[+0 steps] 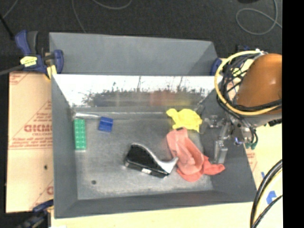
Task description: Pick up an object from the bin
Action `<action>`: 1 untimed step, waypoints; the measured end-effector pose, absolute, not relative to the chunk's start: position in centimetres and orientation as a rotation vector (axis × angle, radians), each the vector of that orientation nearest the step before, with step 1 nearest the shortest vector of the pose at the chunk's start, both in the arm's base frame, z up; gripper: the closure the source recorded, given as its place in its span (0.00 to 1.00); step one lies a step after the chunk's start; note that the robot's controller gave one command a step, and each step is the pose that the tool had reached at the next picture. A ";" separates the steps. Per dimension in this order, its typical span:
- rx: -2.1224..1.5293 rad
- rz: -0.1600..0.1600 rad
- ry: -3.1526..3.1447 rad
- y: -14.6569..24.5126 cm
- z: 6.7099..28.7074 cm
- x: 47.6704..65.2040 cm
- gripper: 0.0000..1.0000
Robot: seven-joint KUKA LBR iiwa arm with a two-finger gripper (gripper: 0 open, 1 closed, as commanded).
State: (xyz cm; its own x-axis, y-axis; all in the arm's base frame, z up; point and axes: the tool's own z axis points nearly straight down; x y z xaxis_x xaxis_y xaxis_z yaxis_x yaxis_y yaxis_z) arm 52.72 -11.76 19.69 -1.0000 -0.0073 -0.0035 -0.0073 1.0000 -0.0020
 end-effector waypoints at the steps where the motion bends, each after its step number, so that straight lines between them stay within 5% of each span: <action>1: -0.012 -0.003 3.138 -11.8 19.7 52.7 0.00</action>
Offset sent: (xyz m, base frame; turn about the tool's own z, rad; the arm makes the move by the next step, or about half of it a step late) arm -0.0048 0.0105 -0.0899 0.1034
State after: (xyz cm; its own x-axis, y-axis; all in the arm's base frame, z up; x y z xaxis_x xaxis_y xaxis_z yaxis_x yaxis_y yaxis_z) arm 52.72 -11.77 19.69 -1.0000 -0.0078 -0.0035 -0.0078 1.0000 -0.0021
